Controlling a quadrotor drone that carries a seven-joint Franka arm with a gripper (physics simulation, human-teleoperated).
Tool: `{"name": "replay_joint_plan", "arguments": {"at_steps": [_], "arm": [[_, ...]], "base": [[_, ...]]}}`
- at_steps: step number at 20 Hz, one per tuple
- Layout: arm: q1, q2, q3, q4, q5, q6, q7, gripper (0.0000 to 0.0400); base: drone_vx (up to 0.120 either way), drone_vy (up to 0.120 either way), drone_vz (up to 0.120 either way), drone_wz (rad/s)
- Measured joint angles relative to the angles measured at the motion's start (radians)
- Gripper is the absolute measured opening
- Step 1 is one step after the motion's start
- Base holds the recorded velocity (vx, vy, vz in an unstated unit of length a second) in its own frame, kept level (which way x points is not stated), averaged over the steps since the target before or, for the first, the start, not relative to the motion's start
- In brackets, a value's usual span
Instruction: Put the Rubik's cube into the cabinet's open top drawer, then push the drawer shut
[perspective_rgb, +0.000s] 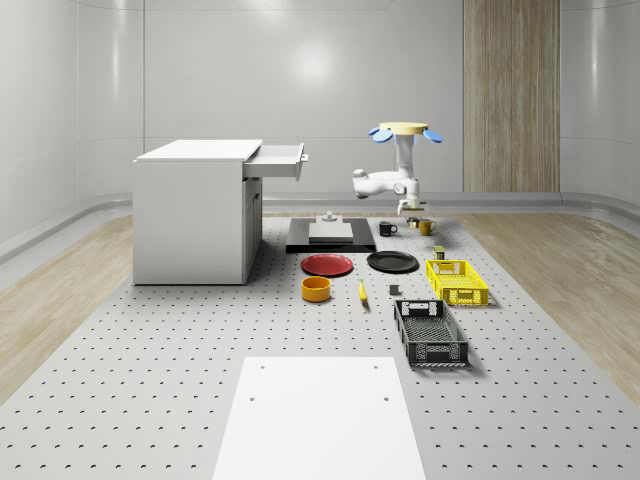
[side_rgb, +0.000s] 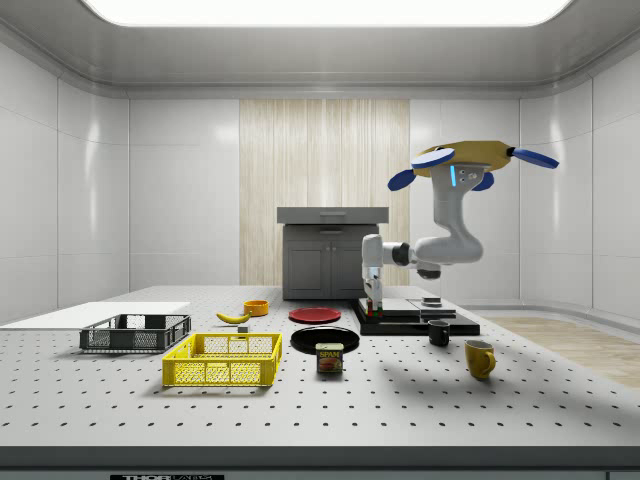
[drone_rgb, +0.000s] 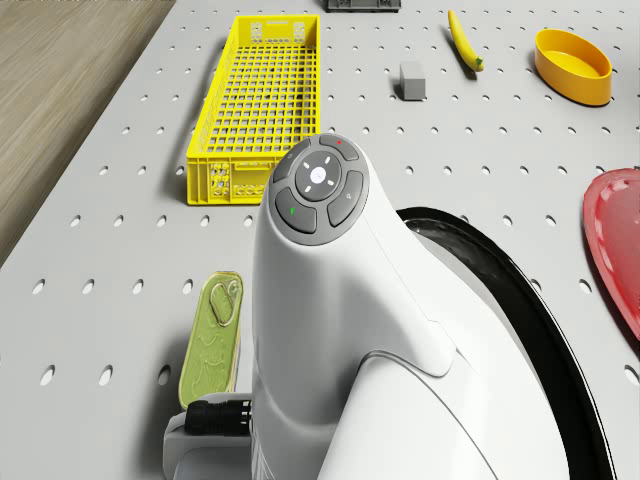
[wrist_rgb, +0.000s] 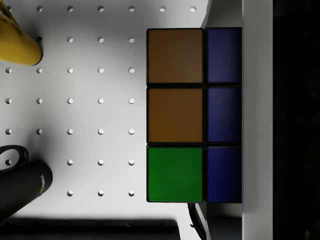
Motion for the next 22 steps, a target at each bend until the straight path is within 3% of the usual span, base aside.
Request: {"name": "replay_joint_plan", "arguments": {"at_steps": [22], "arm": [[-0.007,-0.075,0.013,0.002,0.031,0.07,0.007,0.0325]], "base": [[0.12,-0.12,0.12,0.0]]}}
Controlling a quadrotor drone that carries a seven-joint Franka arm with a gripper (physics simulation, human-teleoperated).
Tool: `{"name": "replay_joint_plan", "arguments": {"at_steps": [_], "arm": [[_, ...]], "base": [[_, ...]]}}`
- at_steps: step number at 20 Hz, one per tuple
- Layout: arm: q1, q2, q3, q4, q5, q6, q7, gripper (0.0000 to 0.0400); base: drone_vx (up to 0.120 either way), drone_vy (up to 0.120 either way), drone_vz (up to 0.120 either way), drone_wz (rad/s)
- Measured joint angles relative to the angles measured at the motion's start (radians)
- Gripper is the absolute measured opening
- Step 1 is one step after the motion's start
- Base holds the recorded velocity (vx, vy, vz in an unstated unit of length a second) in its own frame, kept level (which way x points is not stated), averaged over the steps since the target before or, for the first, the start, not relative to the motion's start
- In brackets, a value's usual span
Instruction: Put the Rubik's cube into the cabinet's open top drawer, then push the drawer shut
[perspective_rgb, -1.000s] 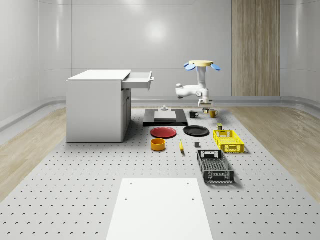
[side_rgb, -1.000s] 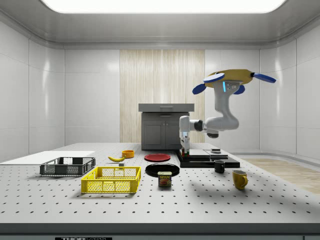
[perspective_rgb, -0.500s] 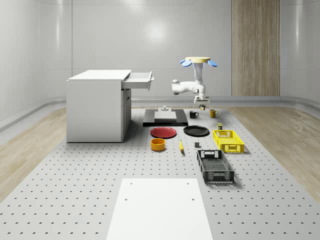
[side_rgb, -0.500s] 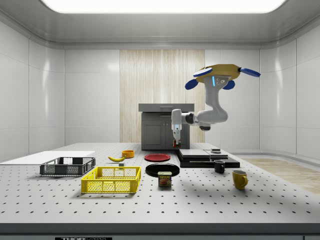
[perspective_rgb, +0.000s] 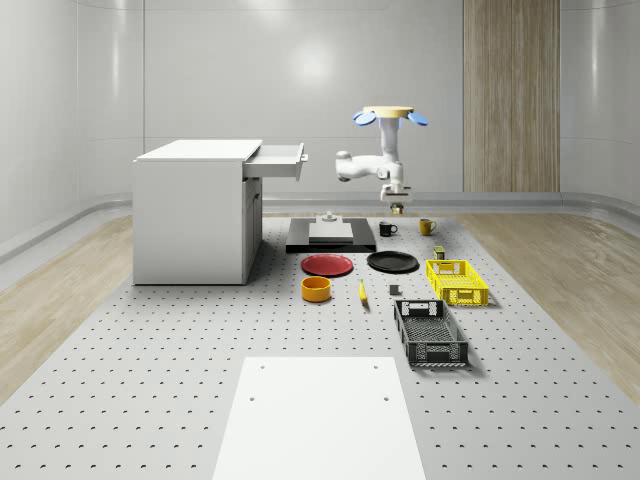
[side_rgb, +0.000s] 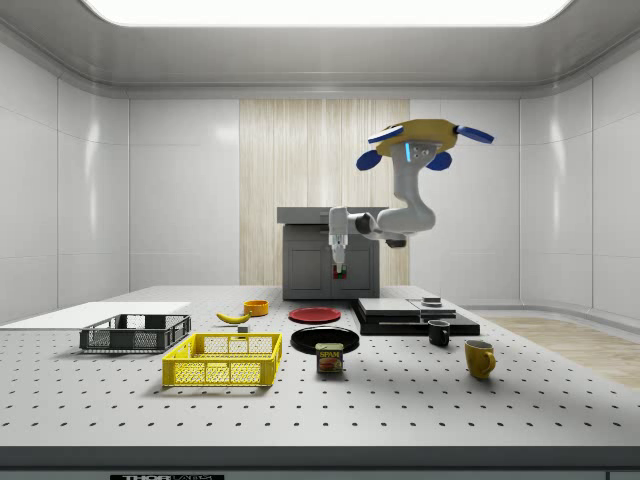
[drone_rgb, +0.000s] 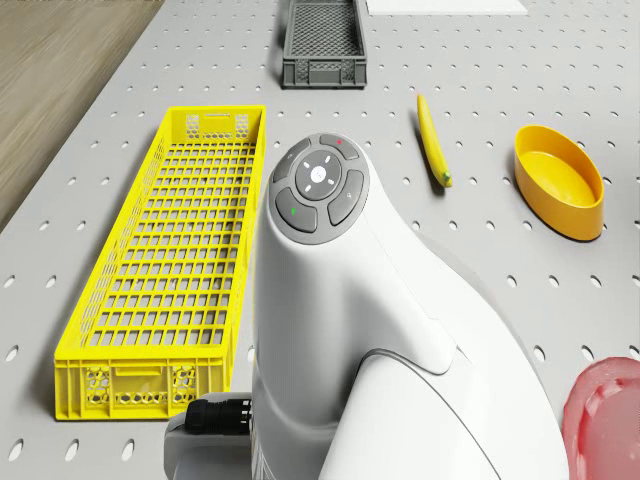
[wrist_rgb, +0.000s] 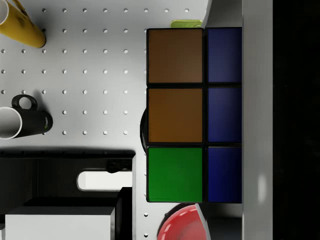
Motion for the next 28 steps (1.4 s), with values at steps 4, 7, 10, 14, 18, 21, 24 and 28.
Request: {"name": "replay_joint_plan", "arguments": {"at_steps": [4,7,10,14,18,21,24,28], "arm": [[-0.001,-0.011,0.002,0.0,0.004,0.01,0.001,0.0325],[-0.002,-0.019,0.003,0.0,0.008,0.018,0.001,0.0325],[-0.002,-0.027,0.004,0.0,0.01,0.025,0.002,0.0325],[-0.003,-0.036,0.005,0.001,0.014,0.034,0.003,0.0325],[-0.003,-0.045,0.006,0.001,0.018,0.042,0.003,0.0325],[-0.004,-0.051,0.007,0.001,0.02,0.048,0.004,0.0325],[-0.004,-0.057,0.008,0.001,0.022,0.053,0.004,0.0325],[-0.005,-0.064,0.009,0.001,0.025,0.06,0.004,0.0325]], "base": [[0.12,-0.12,0.12,0.0],[0.12,-0.12,0.12,0.0],[0.0,-0.12,0.12,0.0],[0.0,-0.12,0.12,0.0],[0.0,-0.12,0.12,0.0],[0.053,-0.12,0.12,0.0],[0.08,-0.12,0.12,0.0],[0.0,-0.12,0.12,0.0]]}}
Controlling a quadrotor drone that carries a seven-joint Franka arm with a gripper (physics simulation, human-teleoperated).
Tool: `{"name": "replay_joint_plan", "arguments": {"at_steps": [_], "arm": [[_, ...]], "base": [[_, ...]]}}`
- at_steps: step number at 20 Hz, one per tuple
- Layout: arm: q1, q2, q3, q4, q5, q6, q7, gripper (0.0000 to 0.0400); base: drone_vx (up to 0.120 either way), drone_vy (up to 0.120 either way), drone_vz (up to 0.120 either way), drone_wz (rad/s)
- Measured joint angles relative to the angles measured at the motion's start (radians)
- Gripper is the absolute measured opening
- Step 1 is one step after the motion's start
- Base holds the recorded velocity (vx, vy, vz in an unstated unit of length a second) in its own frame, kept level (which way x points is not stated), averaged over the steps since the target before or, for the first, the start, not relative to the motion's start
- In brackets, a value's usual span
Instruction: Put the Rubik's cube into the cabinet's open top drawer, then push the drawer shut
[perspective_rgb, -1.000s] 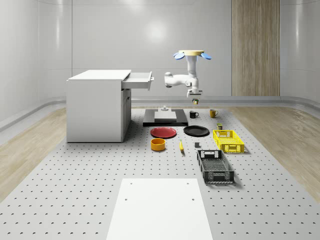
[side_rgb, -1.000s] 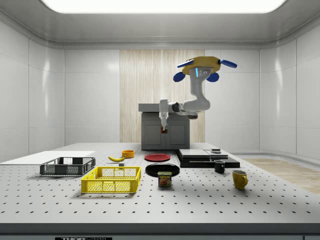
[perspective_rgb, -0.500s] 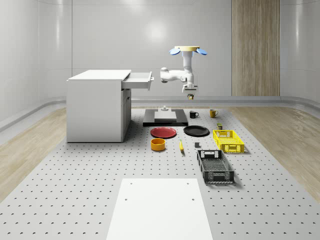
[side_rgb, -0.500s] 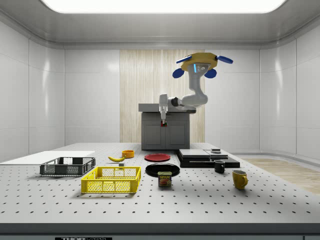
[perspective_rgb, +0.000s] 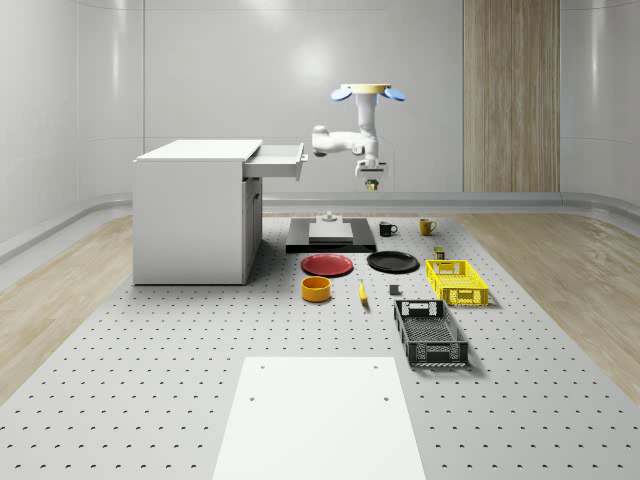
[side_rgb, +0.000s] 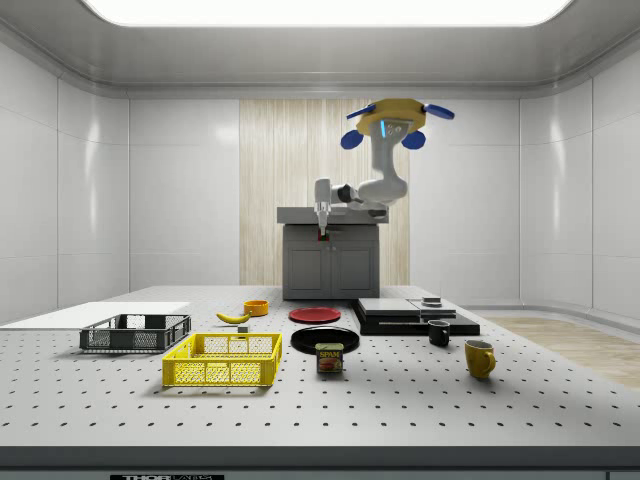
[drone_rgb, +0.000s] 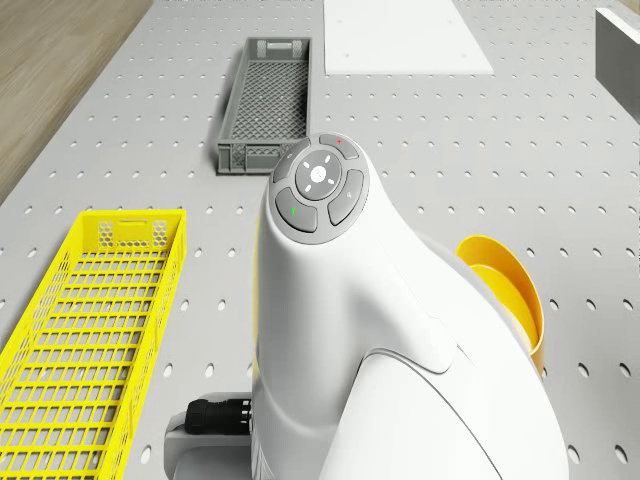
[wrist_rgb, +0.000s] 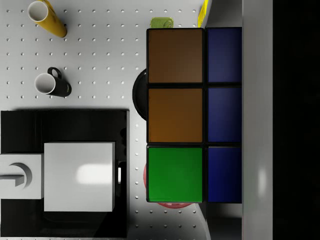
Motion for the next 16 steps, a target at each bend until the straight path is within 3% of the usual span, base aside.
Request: {"name": "replay_joint_plan", "arguments": {"at_steps": [16], "arm": [[-0.002,-0.023,0.003,0.0,0.009,0.022,0.001,0.0325]], "base": [[0.0,-0.12,0.12,0.0]]}}
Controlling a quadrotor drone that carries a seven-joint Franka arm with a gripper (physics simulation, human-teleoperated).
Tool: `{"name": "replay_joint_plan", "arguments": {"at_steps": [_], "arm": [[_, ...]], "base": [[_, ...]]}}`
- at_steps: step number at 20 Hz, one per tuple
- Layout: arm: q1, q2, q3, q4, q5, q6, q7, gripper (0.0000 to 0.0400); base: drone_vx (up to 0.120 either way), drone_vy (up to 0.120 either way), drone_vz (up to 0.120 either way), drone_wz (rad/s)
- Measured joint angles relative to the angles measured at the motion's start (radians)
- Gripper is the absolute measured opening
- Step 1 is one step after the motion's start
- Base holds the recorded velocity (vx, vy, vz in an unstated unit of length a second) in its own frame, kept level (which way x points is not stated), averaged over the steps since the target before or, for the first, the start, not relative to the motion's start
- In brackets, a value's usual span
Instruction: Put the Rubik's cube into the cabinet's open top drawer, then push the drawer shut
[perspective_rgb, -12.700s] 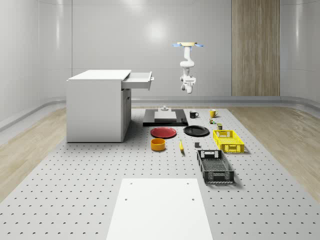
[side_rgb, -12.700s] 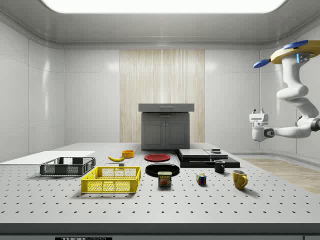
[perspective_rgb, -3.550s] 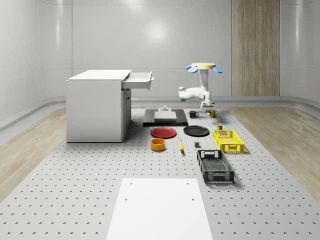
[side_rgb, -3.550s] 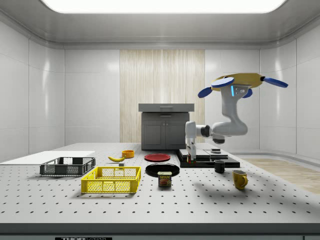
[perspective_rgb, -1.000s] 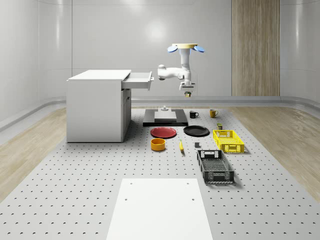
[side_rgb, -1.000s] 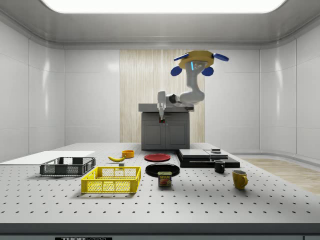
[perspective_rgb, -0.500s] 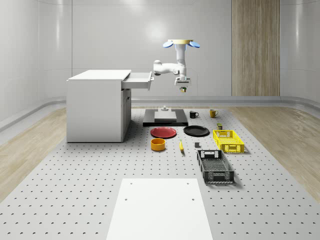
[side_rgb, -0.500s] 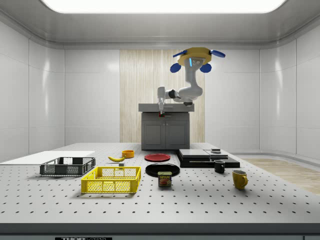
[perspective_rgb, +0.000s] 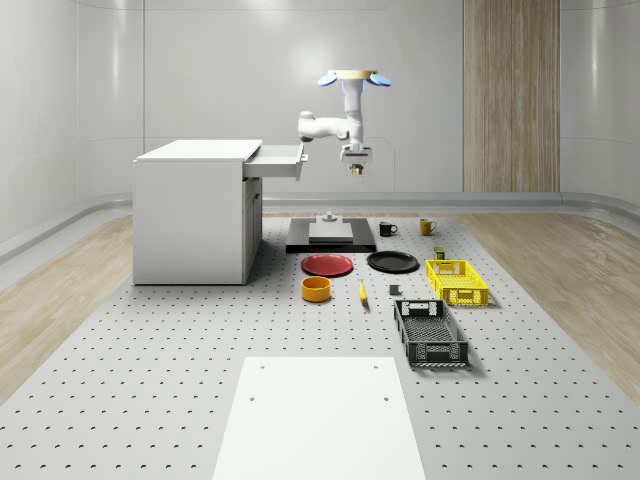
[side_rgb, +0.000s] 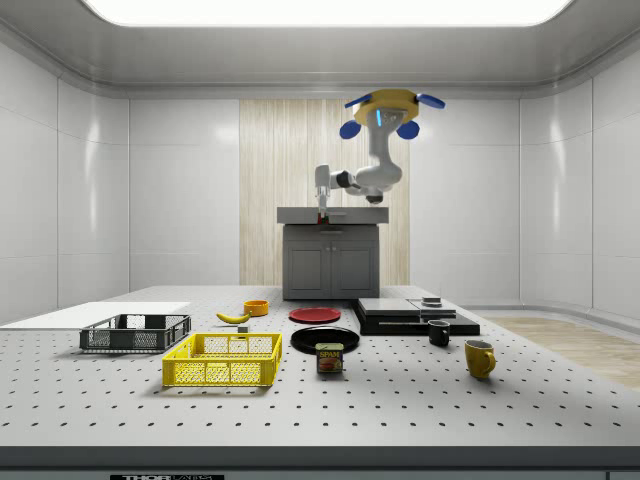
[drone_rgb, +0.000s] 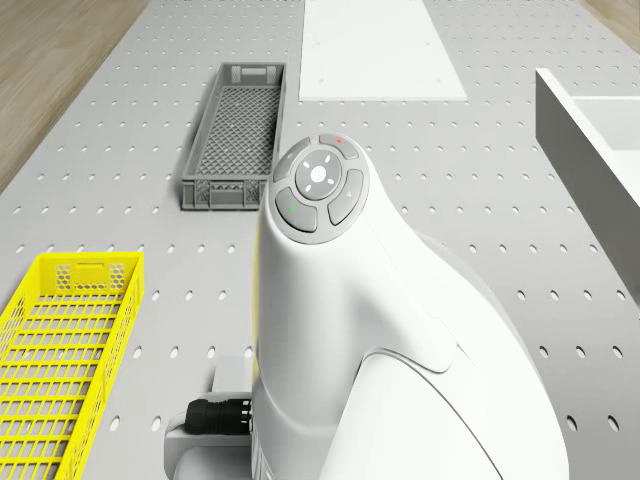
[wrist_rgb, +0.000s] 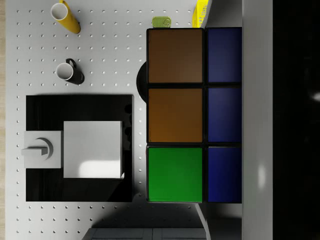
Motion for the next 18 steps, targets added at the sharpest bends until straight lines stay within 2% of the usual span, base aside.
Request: {"name": "replay_joint_plan", "arguments": {"at_steps": [18], "arm": [[-0.001,-0.017,0.002,0.0,0.007,0.016,0.001,0.0325]], "base": [[0.0,-0.12,0.12,0.0]]}}
